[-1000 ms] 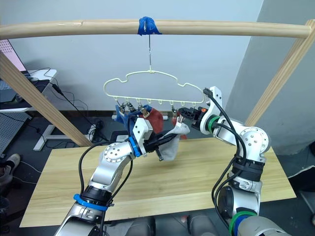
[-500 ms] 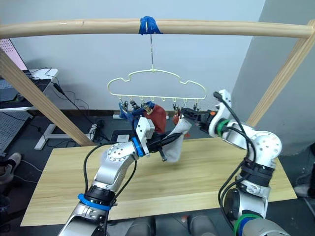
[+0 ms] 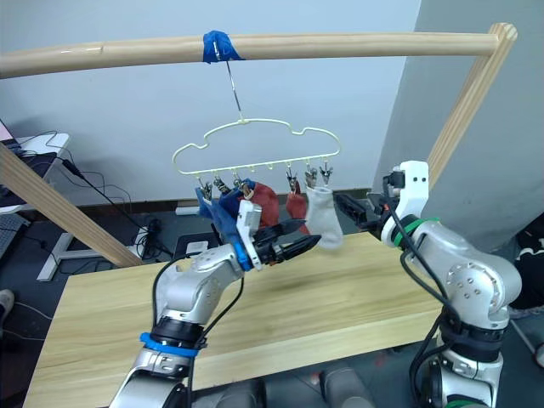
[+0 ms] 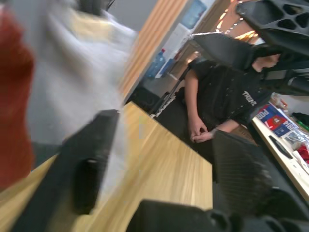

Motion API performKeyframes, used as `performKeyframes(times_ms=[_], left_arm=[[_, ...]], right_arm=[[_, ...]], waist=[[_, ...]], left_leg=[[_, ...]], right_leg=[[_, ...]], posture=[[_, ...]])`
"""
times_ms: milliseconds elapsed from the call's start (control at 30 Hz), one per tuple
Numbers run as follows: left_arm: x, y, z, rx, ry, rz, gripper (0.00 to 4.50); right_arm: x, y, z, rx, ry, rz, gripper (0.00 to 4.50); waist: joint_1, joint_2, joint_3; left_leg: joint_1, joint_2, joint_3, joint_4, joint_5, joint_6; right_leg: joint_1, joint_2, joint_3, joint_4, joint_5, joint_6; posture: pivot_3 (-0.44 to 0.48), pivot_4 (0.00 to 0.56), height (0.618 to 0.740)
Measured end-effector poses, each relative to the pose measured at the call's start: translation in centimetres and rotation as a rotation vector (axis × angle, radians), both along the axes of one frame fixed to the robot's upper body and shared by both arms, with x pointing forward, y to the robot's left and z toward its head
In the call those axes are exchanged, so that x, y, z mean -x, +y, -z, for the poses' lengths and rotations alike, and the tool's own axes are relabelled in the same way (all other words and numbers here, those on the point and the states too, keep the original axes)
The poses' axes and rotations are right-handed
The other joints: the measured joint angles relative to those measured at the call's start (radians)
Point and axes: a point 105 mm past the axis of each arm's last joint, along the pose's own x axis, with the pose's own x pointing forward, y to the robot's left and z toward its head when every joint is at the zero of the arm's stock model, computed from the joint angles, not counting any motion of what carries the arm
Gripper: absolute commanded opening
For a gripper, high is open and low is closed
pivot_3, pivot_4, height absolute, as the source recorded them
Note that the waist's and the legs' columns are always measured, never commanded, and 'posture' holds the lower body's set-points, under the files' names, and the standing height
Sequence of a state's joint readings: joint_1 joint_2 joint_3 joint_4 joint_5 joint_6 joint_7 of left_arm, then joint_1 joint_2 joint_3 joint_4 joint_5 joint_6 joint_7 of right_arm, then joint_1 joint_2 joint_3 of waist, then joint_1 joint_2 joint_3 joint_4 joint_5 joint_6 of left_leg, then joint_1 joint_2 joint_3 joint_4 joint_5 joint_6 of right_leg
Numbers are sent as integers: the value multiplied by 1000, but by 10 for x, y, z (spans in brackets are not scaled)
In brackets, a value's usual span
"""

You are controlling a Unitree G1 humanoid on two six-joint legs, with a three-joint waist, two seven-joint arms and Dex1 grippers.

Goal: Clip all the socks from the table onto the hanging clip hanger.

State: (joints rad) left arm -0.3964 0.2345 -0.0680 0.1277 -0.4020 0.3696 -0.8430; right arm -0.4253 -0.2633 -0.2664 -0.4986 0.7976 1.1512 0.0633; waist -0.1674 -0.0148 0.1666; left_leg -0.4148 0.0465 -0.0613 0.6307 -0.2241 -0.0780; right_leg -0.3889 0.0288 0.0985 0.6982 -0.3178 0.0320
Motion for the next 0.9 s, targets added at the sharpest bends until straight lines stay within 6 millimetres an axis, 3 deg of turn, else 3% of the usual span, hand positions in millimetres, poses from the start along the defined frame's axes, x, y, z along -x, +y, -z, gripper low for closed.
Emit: performKeyframes(times_ms=[100,333,433,500,800,900], left_arm=[[4,19,4,-34,7,-29,4454],[22,34,-15,-79,-61,37,4454],[37,48,-32,-127,-106,85,4500],[40,53,-45,-124,-129,84,4500],[54,47,-67,-72,-214,80,4500],[52,48,-68,-68,-217,61,4500]], right_arm=[[-1,6,7,8,-17,22,4500],[-5,21,2,76,-159,79,4500],[-11,28,4,123,-259,163,3914],[-15,33,8,151,-293,192,3261],[-36,40,9,222,-393,260,3261],[-41,38,10,216,-397,279,2713]], waist=[[4,0,0],[16,0,0],[20,0,0],[30,0,0],[73,0,0],[82,0,0]], left_leg=[[0,-1,0,1,0,0],[0,0,0,1,0,0],[1,2,-1,-1,0,0],[1,1,-1,-1,0,0],[1,0,0,0,0,0],[1,0,0,0,0,0]], right_leg=[[0,-1,0,0,0,0],[0,0,0,0,0,0],[0,1,0,0,0,0],[0,1,-1,0,0,0],[0,-1,-1,0,0,0],[0,-1,0,0,0,0]], posture=[[-122,117,740],[-82,128,740],[-58,139,740],[-45,145,740],[-19,149,740],[-11,149,740]])
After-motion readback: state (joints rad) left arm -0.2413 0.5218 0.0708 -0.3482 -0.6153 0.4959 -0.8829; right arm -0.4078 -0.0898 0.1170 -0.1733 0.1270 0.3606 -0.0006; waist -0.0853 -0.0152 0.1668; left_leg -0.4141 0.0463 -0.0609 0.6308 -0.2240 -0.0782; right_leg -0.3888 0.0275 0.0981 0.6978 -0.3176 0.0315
